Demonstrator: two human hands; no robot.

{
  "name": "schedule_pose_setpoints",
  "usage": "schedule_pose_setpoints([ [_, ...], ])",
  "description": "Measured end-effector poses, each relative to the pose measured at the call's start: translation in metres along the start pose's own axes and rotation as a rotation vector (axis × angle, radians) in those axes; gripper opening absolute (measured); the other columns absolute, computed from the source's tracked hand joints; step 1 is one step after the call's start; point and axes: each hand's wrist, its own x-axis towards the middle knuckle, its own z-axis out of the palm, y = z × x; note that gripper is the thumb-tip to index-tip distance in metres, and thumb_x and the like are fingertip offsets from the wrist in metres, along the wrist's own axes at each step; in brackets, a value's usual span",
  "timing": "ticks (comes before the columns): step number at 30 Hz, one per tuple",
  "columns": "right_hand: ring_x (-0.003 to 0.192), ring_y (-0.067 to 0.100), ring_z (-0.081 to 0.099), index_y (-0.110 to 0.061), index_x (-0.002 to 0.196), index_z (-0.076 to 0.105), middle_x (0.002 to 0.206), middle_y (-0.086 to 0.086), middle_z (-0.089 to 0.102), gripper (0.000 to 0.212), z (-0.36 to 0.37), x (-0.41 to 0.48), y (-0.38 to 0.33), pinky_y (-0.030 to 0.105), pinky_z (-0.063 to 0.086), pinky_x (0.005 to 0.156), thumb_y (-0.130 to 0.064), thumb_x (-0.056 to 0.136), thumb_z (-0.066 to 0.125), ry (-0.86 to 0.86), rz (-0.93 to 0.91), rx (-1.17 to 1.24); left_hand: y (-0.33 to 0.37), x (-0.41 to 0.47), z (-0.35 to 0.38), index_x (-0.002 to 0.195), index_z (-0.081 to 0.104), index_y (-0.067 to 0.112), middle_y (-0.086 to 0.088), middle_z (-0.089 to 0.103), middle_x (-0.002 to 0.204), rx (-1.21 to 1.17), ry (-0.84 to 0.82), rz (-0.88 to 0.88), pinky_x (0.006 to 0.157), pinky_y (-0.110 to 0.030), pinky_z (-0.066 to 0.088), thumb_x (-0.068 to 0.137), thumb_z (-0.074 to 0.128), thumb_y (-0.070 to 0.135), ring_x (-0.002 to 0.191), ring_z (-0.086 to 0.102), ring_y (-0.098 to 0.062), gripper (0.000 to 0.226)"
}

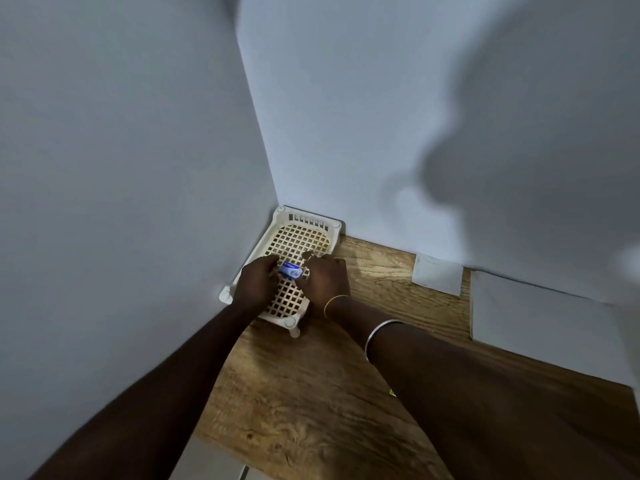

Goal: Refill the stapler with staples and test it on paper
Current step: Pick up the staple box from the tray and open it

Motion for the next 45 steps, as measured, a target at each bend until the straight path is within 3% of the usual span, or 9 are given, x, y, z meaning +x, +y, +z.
schedule_pose_setpoints([
  [9,0.098,0.029,0.067,-0.017,0.106,0.072,0.099,0.007,0.075,0.028,0.0,-0.002,0.003,0.042,0.045,0.095,-0.034,0.084,0.067,0.058,0.014,0.089,0.015,-0.01,-0.004,0.128,0.067,0.003,-0.015,0.071,0.124,-0.106,0.082,0.072,0.104,-0.036,0.048,0.088,0.066,-0.005,0.115,0.067,-0.029,0.041],
  [13,0.103,0.02,0.07,-0.016,0.126,0.065,0.114,0.005,0.074,0.044,-0.026,-0.024,0.004,0.036,0.056,0.092,-0.022,0.083,0.075,0.082,0.059,0.425,0.03,-0.031,-0.009,0.128,0.068,0.007,-0.007,0.072,0.122,-0.284,0.132,0.062,0.096,-0.033,0.054,0.09,0.073,0.005,0.109,0.068,-0.018,0.038],
  [17,0.093,0.004,0.072,-0.02,0.121,0.064,0.106,-0.003,0.075,0.043,-0.058,-0.063,0.01,0.032,0.061,0.083,-0.017,0.08,0.08,0.113,0.071,0.681,0.045,-0.063,-0.006,0.124,0.071,0.014,-0.002,0.072,0.117,-0.507,0.109,0.016,0.088,-0.029,0.058,0.089,0.077,0.015,0.105,0.069,-0.014,0.036],
  [21,0.091,0.006,0.073,-0.028,0.117,0.065,0.103,-0.009,0.076,0.046,-0.086,-0.116,0.022,0.032,0.061,0.083,-0.018,0.076,0.084,0.097,0.142,0.805,0.062,-0.111,0.008,0.118,0.073,0.017,0.001,0.077,0.109,-0.718,-0.009,0.009,0.087,-0.033,0.059,0.083,0.082,0.012,0.101,0.073,-0.015,0.036],
  [26,0.091,0.002,0.073,-0.042,0.109,0.065,0.1,-0.017,0.075,0.044,-0.111,-0.182,0.036,0.032,0.062,0.078,-0.027,0.074,0.086,0.095,0.219,0.756,0.086,-0.172,0.034,0.117,0.069,0.013,-0.007,0.078,0.109,-0.971,-0.119,0.002,0.088,-0.036,0.059,0.081,0.084,0.009,0.103,0.075,-0.025,0.04],
  [32,0.093,0.011,0.075,-0.031,0.11,0.068,0.104,-0.007,0.076,0.043,-0.125,-0.229,0.036,0.035,0.063,0.079,-0.027,0.072,0.089,0.196,0.314,0.881,0.106,-0.21,0.054,0.114,0.054,0.007,-0.019,0.075,0.112,-1.216,-0.151,-0.055,0.09,-0.041,0.059,0.081,0.082,0.002,0.107,0.072,-0.036,0.043],
  [45,0.093,0.017,0.075,-0.024,0.109,0.069,0.102,-0.002,0.077,0.042,-0.155,-0.253,0.036,0.046,0.063,0.077,-0.025,0.072,0.089,0.258,0.359,0.941,0.131,-0.213,0.056,0.101,0.061,0.007,-0.019,0.074,0.105,-1.223,-0.13,0.069,0.083,-0.036,0.059,0.083,0.078,0.002,0.102,0.073,-0.035,0.025],
])
